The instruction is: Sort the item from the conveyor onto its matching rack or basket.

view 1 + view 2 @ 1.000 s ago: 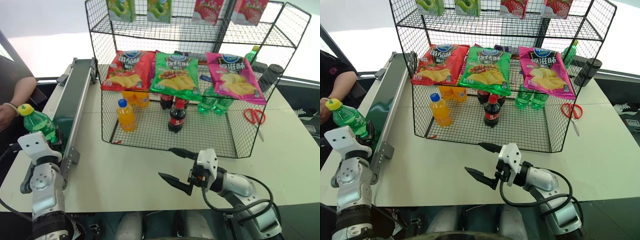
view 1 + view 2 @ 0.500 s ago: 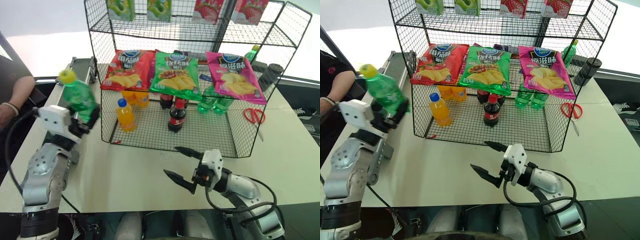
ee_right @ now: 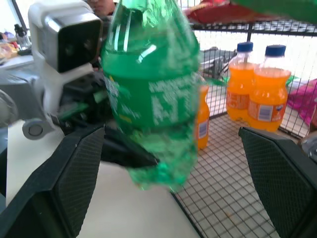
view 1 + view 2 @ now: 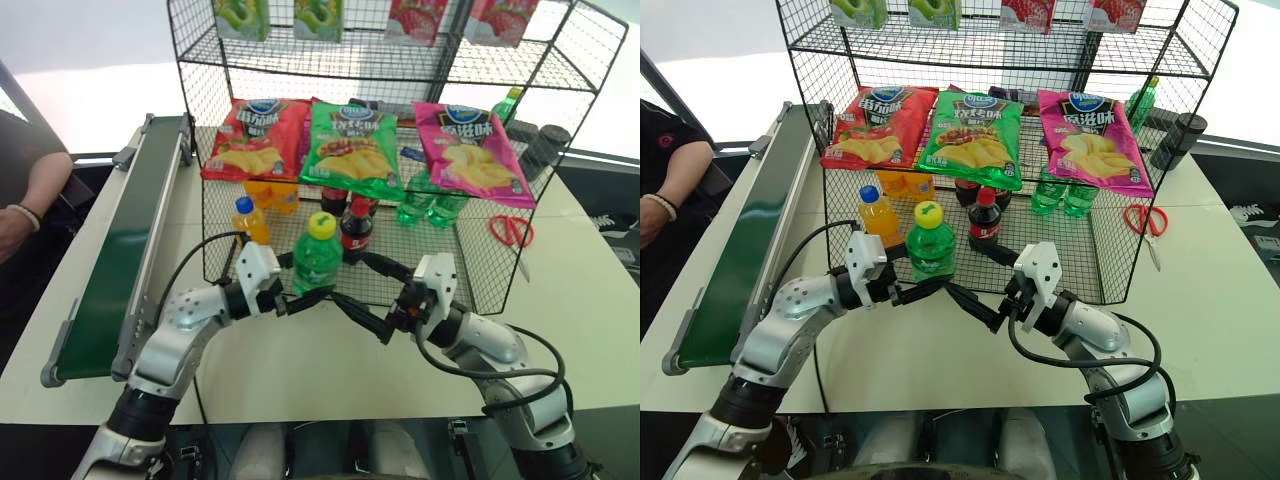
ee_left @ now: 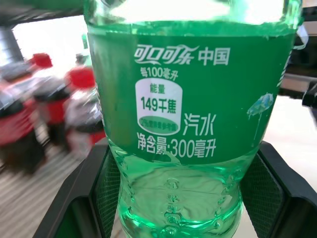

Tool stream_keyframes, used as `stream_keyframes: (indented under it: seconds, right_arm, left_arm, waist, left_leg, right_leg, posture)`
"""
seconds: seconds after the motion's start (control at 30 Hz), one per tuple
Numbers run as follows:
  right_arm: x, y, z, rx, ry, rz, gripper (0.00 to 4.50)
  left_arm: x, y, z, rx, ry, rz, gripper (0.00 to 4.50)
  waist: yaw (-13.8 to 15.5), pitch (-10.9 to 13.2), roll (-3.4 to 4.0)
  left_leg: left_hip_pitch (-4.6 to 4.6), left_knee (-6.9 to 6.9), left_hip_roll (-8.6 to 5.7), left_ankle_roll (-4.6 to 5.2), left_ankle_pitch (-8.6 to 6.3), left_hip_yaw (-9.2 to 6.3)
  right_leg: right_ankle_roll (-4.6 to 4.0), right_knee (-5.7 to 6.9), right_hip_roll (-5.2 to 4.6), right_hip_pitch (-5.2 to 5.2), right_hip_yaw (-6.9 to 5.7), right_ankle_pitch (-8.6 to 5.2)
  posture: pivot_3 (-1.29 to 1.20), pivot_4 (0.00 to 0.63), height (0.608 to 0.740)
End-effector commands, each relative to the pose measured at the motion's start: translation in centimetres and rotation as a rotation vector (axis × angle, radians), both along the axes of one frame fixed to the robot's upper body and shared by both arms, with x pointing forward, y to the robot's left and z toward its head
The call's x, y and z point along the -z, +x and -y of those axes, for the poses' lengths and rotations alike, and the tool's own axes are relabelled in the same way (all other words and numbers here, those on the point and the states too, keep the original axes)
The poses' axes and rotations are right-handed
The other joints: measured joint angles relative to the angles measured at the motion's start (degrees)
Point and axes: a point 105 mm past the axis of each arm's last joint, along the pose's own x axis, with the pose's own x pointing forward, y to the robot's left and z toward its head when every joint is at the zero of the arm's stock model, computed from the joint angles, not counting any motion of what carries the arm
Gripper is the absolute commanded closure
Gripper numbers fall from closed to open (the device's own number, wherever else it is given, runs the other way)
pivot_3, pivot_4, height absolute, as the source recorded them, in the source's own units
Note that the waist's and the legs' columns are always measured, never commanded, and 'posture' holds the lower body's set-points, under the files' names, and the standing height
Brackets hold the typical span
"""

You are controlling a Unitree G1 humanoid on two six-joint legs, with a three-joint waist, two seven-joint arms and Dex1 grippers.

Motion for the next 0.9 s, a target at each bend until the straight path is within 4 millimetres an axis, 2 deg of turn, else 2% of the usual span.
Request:
stream_keyframes:
  seconds: [0.03,0.2,0.5,0.57,0.63,0.67,0.77,0.87,0.9]
  right_arm:
    - [-1.4,-0.7,-0.4,-0.013,0.034,0.036,0.00]
    - [-1.3,-0.7,-0.4,-0.001,0.032,0.037,0.00]
    - [-1.2,-0.5,-0.6,0.000,0.035,0.029,0.00]
    - [-1.2,-0.5,-0.6,-0.003,0.039,0.025,0.55]
    - [-1.2,-0.6,-0.7,-0.009,0.046,0.022,1.32]
    - [-1.3,-0.6,-0.7,-0.013,0.048,0.021,1.48]
    - [-1.4,-0.5,-0.8,-0.014,0.050,0.028,1.48]
    - [-1.5,-0.1,-0.7,-0.002,0.045,0.039,1.48]
    - [-1.5,0.1,-0.6,0.009,0.044,0.045,1.48]
  left_arm:
    - [-0.8,-0.3,1.3,0.090,0.002,0.075,1.59]
    - [-0.7,-0.3,2.5,0.170,0.018,0.097,1.59]
    - [-1.0,-0.4,3.5,0.225,0.022,0.118,1.59]
    - [-1.0,-0.4,3.6,0.227,0.024,0.122,1.59]
    - [-0.9,-0.4,3.5,0.226,0.025,0.124,1.59]
    - [-0.9,-0.4,3.5,0.224,0.027,0.124,1.59]
    - [-0.6,-0.5,3.3,0.223,0.034,0.111,1.59]
    - [-0.2,-0.4,3.0,0.204,0.041,0.082,0.24]
    - [0.1,-0.2,2.8,0.186,0.046,0.075,0.09]
  waist:
    - [0.00,0.00,0.03]
    - [0.13,0.00,0.03]
    - [0.09,-0.01,0.03]
    - [0.08,-0.01,0.03]
    - [0.08,-0.01,0.03]
    - [0.08,-0.01,0.03]
    - [0.11,-0.01,0.03]
    - [0.08,-0.01,0.03]
    - [0.08,-0.01,0.03]
  left_leg:
    - [0.01,-0.01,0.01,0.00,0.00,0.00]
    - [-0.02,0.03,-0.01,0.01,0.01,0.00]
    - [-0.01,0.03,-0.02,0.01,0.00,-0.01]
    - [0.00,0.03,-0.02,0.01,0.01,-0.02]
    - [0.00,0.03,-0.01,0.01,0.00,-0.02]
    - [0.00,0.03,-0.01,0.01,0.00,-0.02]
    - [0.00,0.03,-0.01,0.01,0.01,-0.02]
    - [0.00,0.04,-0.02,0.01,0.00,-0.02]
    - [0.00,0.03,-0.02,0.01,0.01,-0.02]
  right_leg:
    - [0.00,0.01,0.03,0.00,0.00,0.00]
    - [0.00,0.02,0.04,0.00,-0.01,0.00]
    - [0.01,0.03,0.04,0.01,-0.01,0.00]
    - [0.01,0.03,0.04,0.01,-0.01,0.00]
    - [0.01,0.04,0.04,0.01,-0.01,0.00]
    - [0.01,0.03,0.04,0.01,-0.01,0.00]
    - [0.01,0.03,0.04,0.01,-0.01,0.00]
    - [0.01,0.03,0.04,0.01,-0.01,0.00]
    - [0.01,0.03,0.04,0.01,-0.01,0.00]
  posture:
    - [0.00,0.150,0.732]
    - [0.00,0.150,0.732]
    - [0.00,0.150,0.732]
    - [0.00,0.150,0.732]
    - [0.00,0.150,0.732]
    - [0.00,0.150,0.732]
    - [0.00,0.150,0.732]
    - [0.00,0.150,0.732]
    - [0.00,0.150,0.732]
